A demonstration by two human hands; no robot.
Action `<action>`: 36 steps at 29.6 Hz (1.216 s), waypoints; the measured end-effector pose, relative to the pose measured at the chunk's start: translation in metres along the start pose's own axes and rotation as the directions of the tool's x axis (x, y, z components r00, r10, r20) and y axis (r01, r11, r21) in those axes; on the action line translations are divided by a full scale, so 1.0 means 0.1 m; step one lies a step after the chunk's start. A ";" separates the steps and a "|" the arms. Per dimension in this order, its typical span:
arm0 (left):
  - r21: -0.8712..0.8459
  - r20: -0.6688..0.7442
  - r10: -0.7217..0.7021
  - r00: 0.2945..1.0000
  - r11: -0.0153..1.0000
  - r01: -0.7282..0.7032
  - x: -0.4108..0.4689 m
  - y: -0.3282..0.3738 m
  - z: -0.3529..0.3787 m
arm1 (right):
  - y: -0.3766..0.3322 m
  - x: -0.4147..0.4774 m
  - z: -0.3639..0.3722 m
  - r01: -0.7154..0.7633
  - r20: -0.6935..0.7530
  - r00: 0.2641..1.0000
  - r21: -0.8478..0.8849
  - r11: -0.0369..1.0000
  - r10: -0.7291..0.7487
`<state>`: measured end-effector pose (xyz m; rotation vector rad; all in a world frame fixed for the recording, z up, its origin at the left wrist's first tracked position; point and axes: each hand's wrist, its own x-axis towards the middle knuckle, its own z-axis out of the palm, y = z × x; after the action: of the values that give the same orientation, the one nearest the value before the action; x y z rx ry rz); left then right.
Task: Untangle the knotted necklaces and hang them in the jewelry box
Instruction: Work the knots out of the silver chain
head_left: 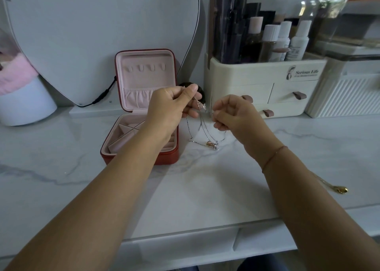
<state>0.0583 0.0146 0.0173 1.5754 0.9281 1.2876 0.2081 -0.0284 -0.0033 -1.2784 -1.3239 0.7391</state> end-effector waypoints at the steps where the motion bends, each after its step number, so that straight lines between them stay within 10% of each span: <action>1: 0.001 0.009 0.006 1.000 1.000 -0.006 -0.01 0.01 0.01 | 0.00 0.00 0.00 -0.001 0.015 1.000 0.022 1.000 0.000; 7: 0.054 0.036 0.095 0.995 0.994 -0.097 -0.05 0.01 0.03 | -0.05 -0.02 0.01 -0.045 0.166 0.986 0.241 0.970 0.004; 20: 0.063 0.071 0.152 0.986 0.986 -0.156 -0.05 0.00 0.07 | -0.05 -0.05 0.07 0.109 0.054 0.993 0.002 0.994 -0.109; 36: -0.137 -0.149 -0.175 0.973 0.978 0.154 0.02 -0.06 -0.03 | -0.03 0.01 0.05 0.066 0.036 0.997 0.198 0.978 -0.075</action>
<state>0.0555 0.0186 0.0128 1.2850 1.0352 1.3414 0.2032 -0.0271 -0.0015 -1.0585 -1.2904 0.8303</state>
